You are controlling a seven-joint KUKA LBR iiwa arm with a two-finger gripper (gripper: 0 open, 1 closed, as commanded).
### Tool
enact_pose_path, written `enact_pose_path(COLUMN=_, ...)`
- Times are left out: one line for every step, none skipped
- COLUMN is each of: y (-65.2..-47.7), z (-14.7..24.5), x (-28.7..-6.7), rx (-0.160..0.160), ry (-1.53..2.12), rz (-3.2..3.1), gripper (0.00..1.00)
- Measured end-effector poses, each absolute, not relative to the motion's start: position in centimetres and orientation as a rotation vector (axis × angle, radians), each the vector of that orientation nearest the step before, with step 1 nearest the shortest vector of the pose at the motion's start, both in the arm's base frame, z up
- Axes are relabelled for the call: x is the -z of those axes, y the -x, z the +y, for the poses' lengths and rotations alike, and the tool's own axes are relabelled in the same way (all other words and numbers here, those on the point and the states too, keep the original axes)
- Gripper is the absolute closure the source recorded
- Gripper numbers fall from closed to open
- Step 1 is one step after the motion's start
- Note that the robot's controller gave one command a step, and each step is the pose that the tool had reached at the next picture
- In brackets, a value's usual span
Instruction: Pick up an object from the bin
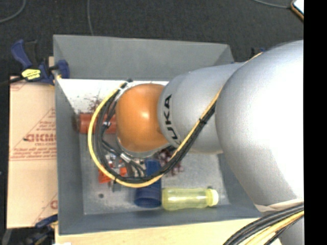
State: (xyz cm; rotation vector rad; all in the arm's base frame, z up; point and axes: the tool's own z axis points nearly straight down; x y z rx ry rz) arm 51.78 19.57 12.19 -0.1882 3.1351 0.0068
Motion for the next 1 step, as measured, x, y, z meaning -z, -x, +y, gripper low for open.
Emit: enact_pose_path(y=-51.74, z=19.54, x=-17.31, rx=-0.006, ry=0.187, rz=3.137, gripper=1.00)
